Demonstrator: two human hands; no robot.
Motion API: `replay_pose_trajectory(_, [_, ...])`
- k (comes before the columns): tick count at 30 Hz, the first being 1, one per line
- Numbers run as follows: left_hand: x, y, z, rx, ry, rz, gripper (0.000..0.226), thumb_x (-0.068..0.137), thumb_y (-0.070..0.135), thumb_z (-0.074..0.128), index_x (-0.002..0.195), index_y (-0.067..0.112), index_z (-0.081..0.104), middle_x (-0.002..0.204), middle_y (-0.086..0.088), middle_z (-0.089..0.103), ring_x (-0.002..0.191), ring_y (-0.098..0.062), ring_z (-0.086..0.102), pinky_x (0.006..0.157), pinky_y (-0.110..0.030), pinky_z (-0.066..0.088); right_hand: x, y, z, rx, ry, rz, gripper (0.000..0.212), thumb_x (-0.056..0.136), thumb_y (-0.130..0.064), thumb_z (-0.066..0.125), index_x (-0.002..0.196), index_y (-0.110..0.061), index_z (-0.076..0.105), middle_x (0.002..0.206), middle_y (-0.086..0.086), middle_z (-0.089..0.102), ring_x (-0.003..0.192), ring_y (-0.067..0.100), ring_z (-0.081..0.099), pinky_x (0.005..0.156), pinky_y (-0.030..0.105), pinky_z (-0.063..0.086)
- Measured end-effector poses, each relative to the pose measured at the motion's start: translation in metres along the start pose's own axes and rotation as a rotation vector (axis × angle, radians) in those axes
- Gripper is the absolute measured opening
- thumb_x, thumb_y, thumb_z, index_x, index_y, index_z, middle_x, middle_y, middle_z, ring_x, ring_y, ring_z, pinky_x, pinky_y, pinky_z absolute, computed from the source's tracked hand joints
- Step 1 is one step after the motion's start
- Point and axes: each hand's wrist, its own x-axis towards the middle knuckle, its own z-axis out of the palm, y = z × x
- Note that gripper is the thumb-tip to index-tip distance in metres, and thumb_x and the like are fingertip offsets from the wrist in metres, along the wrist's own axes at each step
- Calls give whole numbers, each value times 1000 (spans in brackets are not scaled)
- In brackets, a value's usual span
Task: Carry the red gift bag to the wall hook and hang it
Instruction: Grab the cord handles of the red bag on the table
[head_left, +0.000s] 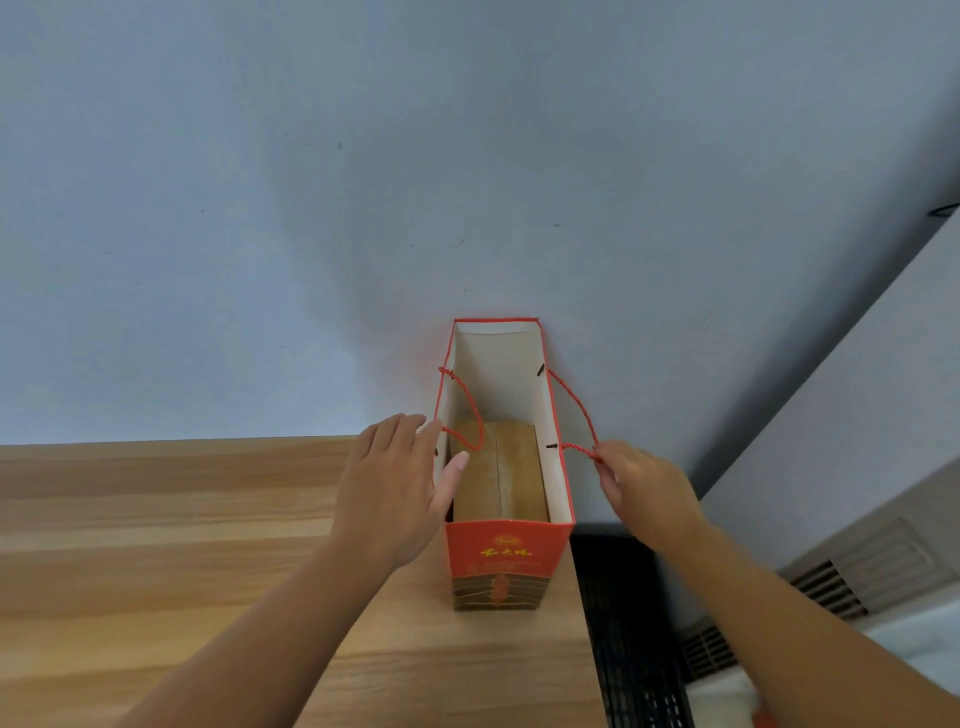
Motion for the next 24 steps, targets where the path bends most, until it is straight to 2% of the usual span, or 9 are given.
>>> replay_pose_trajectory(2, [4, 1, 1, -14, 13, 2, 58, 102, 55, 28, 129, 15, 60, 129, -4, 65, 123, -24, 57, 107, -40, 41, 17, 5, -28, -30, 119, -39, 7, 88, -16, 73, 95, -13, 74, 80, 4, 76, 59, 29, 71, 49, 36, 56])
replay_pose_trajectory(4, [10, 4, 2, -1, 15, 13, 56, 101, 56, 29, 126, 17, 61, 126, -3, 66, 120, -24, 58, 105, -39, 44, 40, 5, -62, -73, 201, -167, 6, 89, -16, 71, 94, -12, 73, 79, 4, 74, 56, 28, 68, 46, 36, 55])
replay_pose_trajectory(8, [31, 6, 6, 27, -21, 58, 45, 98, 49, 45, 126, 18, 61, 126, -1, 67, 119, -24, 60, 105, -40, 45, 81, -17, -110, -186, 165, -483, 5, 88, -15, 72, 88, -11, 69, 74, 5, 69, 55, 23, 61, 47, 33, 51])
replay_pose_trajectory(12, [53, 12, 6, 177, -152, 109, 30, 93, 35, 56, 118, 19, 63, 120, -2, 66, 114, -25, 57, 102, -38, 42, 95, -37, -123, -265, 149, -674, 7, 84, -9, 73, 82, -11, 66, 71, 7, 66, 57, 24, 57, 51, 32, 42])
replay_pose_trajectory(15, [64, 17, 3, 344, -268, 161, 25, 89, 25, 63, 112, 18, 63, 114, -4, 68, 109, -26, 56, 100, -38, 41, 100, -41, -124, -257, 179, -696, 11, 92, -6, 62, 82, -11, 65, 71, 9, 67, 57, 26, 58, 49, 35, 48])
replay_pose_trajectory(17, [68, 19, 2, 432, -322, 198, 26, 90, 20, 64, 116, 15, 64, 116, -7, 68, 112, -28, 57, 106, -40, 39, 101, -41, -123, -256, 184, -689, 15, 94, -8, 56, 84, -11, 65, 73, 8, 67, 58, 27, 58, 50, 38, 49])
replay_pose_trajectory(19, [72, 19, 3, 480, -345, 226, 27, 90, 16, 66, 118, 13, 64, 117, -9, 68, 115, -28, 56, 111, -42, 36, 101, -41, -122, -253, 181, -685, 12, 93, -8, 58, 84, -11, 66, 73, 8, 67, 59, 28, 59, 51, 37, 48])
replay_pose_trajectory(22, [75, 18, 3, 467, -364, 257, 24, 89, 13, 68, 113, 15, 68, 112, -7, 71, 114, -26, 59, 115, -42, 32, 102, -42, -120, -245, 174, -680, 8, 91, -8, 63, 85, -11, 67, 73, 7, 67, 60, 27, 59, 51, 37, 47])
replay_pose_trajectory(24, [74, 14, 7, 350, -357, 251, 24, 89, 8, 66, 108, 21, 71, 108, -1, 73, 110, -24, 63, 114, -37, 33, 103, -42, -118, -242, 179, -679, 12, 93, -9, 60, 84, -12, 67, 72, 5, 66, 62, 26, 59, 52, 37, 47])
